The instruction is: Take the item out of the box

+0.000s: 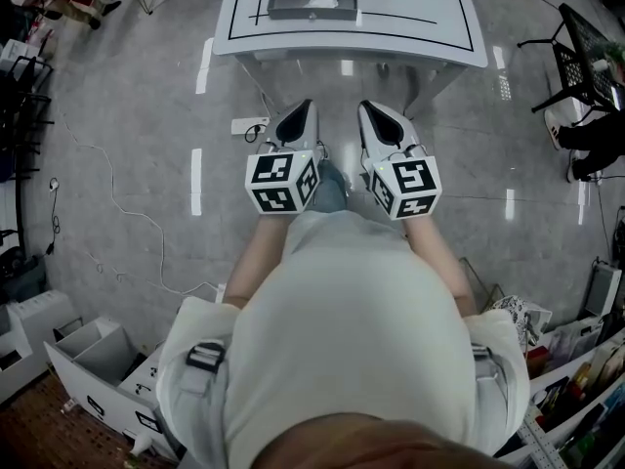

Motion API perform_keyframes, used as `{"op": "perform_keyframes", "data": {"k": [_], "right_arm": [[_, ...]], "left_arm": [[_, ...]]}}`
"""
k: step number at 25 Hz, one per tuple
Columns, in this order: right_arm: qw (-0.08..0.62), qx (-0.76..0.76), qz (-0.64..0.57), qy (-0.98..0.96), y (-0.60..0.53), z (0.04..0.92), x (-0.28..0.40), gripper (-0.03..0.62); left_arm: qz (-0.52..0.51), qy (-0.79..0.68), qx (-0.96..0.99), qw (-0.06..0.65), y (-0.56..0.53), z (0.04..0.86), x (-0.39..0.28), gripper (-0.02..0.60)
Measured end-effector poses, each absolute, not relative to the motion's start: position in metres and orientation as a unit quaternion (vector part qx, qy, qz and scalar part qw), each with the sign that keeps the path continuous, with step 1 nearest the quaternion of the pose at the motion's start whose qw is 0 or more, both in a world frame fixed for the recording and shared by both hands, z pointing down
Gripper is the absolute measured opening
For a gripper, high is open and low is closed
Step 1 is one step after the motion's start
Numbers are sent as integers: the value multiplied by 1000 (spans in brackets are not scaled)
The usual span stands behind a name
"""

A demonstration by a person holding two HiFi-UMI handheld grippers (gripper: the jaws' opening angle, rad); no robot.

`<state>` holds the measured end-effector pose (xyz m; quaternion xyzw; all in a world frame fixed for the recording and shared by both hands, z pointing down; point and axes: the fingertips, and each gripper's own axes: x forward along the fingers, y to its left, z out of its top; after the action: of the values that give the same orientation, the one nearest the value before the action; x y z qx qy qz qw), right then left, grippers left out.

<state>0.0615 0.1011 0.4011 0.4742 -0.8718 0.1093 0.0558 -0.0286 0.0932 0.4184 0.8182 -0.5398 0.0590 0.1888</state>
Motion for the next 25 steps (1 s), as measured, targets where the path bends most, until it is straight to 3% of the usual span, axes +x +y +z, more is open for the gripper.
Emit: {"op": "perform_keyframes", "data": {"k": [25], "right_arm": [[70, 480, 97, -869, -72, 389, 17, 0]], "left_arm": [[67, -514, 829, 209, -77, 417, -66, 0]]}}
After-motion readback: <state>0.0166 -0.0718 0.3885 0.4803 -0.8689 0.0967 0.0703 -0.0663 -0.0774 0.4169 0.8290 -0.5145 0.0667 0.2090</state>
